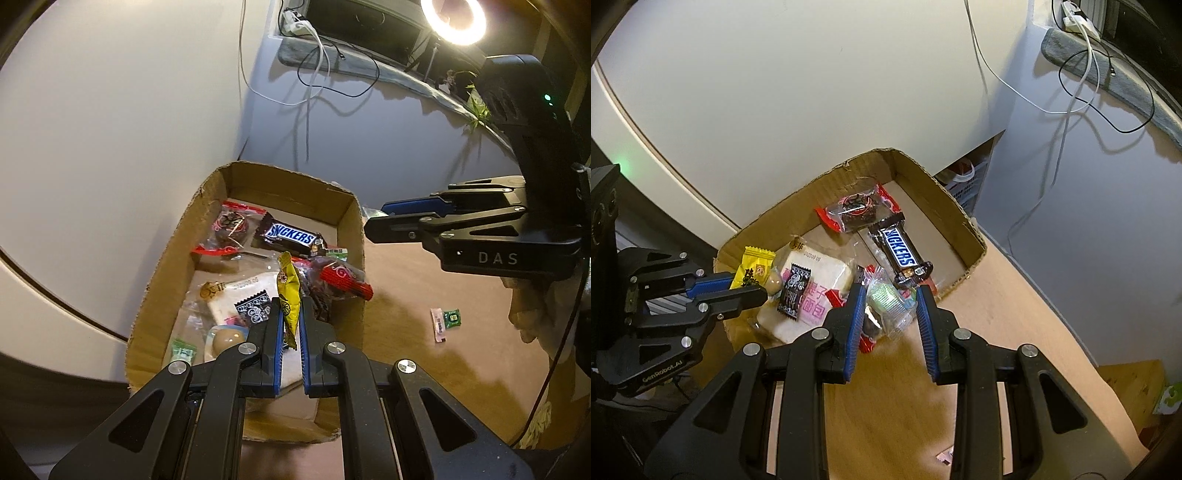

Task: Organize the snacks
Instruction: 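Carry the yellow packet and clear candy over the box, then open both tools to drop the candies into the box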

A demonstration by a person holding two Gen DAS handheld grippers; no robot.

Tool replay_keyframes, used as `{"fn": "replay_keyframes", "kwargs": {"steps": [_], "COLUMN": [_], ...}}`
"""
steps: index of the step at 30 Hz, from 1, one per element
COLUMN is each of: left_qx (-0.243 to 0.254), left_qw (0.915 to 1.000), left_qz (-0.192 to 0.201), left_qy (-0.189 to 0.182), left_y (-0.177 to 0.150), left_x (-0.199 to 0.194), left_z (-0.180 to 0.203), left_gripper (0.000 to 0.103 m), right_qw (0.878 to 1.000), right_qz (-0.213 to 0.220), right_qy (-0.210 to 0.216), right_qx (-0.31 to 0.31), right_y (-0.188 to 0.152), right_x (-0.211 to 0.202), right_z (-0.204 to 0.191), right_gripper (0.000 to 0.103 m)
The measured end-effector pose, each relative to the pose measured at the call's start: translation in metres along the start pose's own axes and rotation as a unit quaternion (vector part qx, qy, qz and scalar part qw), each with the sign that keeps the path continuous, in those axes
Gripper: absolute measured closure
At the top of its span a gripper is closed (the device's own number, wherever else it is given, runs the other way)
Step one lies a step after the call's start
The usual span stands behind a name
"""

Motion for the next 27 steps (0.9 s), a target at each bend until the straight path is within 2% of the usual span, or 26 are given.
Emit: {"fn": "replay_keyframes", "kwargs": {"steps": [15, 19, 22, 24, 27], "left_qx": [-0.01, -0.013, -0.011, -0.009, -0.01], "left_qw": [0.9998, 0.9997, 0.9997, 0.9997, 0.9995], "left_qz": [-0.003, -0.001, -0.001, -0.001, -0.001], "left_qy": [0.015, 0.021, 0.021, 0.024, 0.028], "left_y": [0.003, 0.004, 0.004, 0.004, 0.004], "left_x": [0.002, 0.001, 0.001, 0.002, 0.003], "left_z": [-0.014, -0.016, -0.016, -0.016, -0.017], "left_gripper": [0.096, 0.088, 0.087, 0.081, 0.066], "right_qw": [1.0, 1.0, 1.0, 1.0, 1.0], "right_qz": [-0.008, -0.006, -0.005, 0.0, 0.004], "right_qy": [0.009, 0.006, 0.003, -0.001, -0.005], "right_qx": [-0.008, -0.008, -0.008, -0.007, -0.003], "right_y": [0.014, 0.016, 0.018, 0.019, 0.02], "right_x": [0.019, 0.019, 0.018, 0.015, 0.013], "right_z": [-0.012, -0.012, -0.011, -0.009, -0.007], "right_gripper": [0.07, 0.067, 0.05, 0.039, 0.036]}}
Point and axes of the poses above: each gripper's, at about its wrist camera, not at the fingertips, and x roughly the way its jaws point, z to its right, y to its top, the point moved 10 cm from there along x, roughly the way its jaws point, and after that the axes turned 7 degrees about -x, right-handed, at the moved point
